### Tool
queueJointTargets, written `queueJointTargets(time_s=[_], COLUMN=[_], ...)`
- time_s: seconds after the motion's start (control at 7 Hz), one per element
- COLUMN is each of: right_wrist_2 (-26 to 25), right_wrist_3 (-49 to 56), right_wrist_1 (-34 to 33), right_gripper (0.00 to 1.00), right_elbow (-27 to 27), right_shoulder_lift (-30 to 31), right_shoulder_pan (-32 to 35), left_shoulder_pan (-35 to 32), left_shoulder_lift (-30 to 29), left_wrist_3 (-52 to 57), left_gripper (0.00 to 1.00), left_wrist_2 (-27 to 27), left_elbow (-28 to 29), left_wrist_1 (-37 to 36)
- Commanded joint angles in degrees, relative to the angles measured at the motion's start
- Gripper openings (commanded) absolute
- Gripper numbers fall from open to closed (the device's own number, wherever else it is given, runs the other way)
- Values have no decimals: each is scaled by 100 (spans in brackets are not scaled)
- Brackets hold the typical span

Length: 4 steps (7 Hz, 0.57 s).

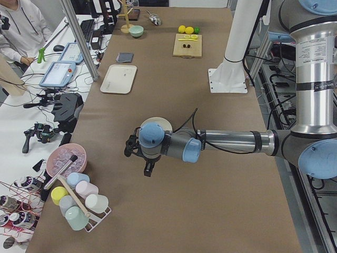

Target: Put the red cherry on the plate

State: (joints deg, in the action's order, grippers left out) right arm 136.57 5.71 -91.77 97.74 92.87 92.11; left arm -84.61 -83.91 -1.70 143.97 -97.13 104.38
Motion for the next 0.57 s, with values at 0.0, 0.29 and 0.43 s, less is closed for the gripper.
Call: queueJointTargets(time_s=[0.0, 0.29, 0.43], right_wrist_2=[1, 1, 1], right_wrist_3=[0, 0, 0], right_wrist_1=[-7, -7, -7], right_gripper=[100, 100, 100], right_elbow=[26, 17, 17], right_shoulder_lift=[3, -5, -5], right_shoulder_pan=[0, -9, -9], left_shoulder_pan=[785, 1480, 1796], left_shoulder_lift=[-143, -196, -396], left_wrist_3=[-1001, -2215, -2734], left_gripper=[99, 99, 99], left_wrist_2=[0, -236, -507], left_elbow=[62, 787, 1175], left_wrist_1=[806, 2534, 3144])
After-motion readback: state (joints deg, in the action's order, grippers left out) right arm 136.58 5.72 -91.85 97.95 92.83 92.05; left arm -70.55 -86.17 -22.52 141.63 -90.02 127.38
